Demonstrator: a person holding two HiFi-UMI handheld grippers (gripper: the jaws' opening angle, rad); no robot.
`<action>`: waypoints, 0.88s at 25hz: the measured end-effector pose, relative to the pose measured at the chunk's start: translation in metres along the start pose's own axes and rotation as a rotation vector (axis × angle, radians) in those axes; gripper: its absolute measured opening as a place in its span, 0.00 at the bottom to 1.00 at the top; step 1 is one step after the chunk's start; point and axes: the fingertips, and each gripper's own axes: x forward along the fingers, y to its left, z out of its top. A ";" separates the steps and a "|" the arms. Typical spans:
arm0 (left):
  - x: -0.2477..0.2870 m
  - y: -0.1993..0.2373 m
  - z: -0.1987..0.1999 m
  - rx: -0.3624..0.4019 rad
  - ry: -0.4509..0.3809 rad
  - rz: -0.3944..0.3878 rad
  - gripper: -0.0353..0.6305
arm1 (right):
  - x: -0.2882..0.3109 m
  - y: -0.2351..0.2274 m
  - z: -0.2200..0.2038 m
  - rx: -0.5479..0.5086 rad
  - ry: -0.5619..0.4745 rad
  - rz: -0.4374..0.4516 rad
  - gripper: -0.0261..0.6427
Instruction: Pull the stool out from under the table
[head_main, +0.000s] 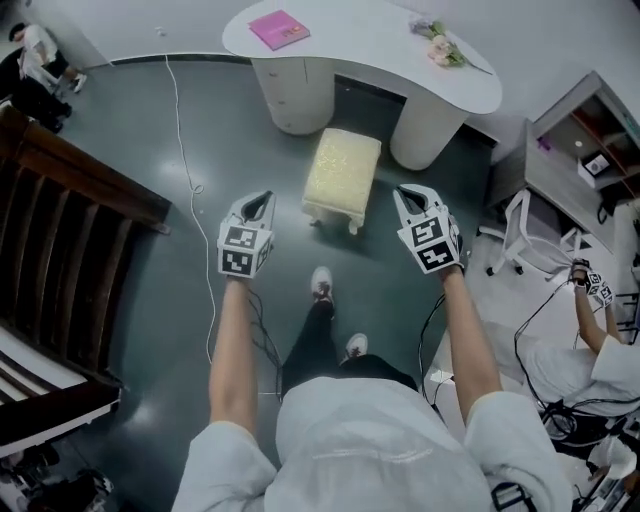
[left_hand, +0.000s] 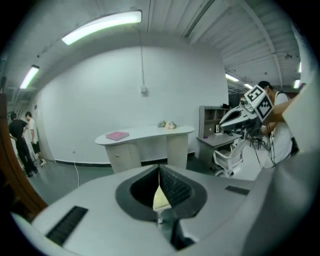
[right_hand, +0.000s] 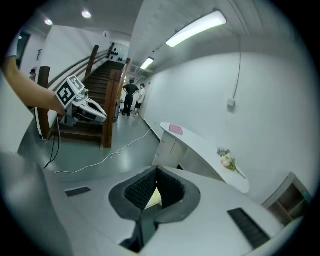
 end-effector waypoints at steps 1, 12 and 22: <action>-0.017 -0.006 0.014 0.012 -0.025 0.009 0.08 | -0.014 0.001 0.014 -0.011 -0.020 -0.001 0.06; -0.156 -0.055 0.128 0.244 -0.200 0.091 0.09 | -0.137 0.026 0.126 -0.115 -0.223 -0.020 0.06; -0.227 -0.098 0.174 0.353 -0.293 0.110 0.09 | -0.204 0.044 0.155 -0.136 -0.330 -0.023 0.06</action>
